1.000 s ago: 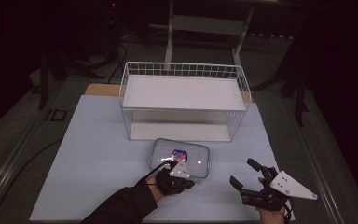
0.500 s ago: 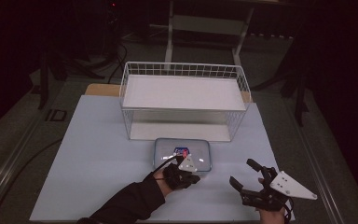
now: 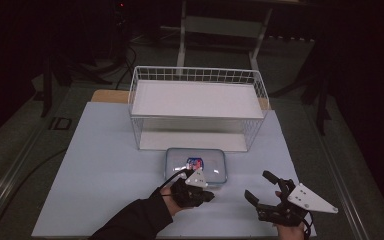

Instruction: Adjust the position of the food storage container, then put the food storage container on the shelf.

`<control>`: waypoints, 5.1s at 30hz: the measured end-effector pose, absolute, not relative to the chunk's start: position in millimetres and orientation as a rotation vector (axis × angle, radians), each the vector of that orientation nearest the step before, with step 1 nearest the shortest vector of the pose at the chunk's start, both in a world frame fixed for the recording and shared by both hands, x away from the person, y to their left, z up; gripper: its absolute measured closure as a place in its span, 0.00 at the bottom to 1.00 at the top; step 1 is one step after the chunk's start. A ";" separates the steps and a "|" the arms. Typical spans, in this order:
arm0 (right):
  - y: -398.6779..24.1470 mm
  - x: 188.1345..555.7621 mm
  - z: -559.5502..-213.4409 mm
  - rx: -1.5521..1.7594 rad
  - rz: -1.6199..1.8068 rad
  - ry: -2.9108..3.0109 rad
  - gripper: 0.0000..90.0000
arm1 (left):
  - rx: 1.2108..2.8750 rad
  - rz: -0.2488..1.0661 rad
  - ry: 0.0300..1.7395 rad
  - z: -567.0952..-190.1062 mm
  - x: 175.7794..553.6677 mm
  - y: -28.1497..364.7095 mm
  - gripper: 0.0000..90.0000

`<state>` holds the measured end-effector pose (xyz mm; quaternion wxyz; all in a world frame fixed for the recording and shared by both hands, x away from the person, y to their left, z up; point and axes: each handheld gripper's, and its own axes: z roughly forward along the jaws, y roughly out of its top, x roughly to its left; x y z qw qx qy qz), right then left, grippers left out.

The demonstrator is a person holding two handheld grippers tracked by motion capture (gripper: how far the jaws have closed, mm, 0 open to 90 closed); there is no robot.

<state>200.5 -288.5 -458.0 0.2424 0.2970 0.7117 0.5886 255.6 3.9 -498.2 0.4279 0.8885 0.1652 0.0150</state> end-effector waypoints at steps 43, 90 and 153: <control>-241.6 223.3 -430.9 0.795 1.516 1.941 0.15 | 1.819 0.053 0.822 -436.8 279.5 152.0 0.01; -225.7 235.2 -447.4 0.872 1.439 2.126 0.14 | 1.676 -0.608 1.263 -531.8 353.2 152.4 0.52; -250.2 316.0 -472.7 1.350 1.600 2.427 0.52 | 1.801 -0.191 0.951 -477.4 312.2 146.6 0.64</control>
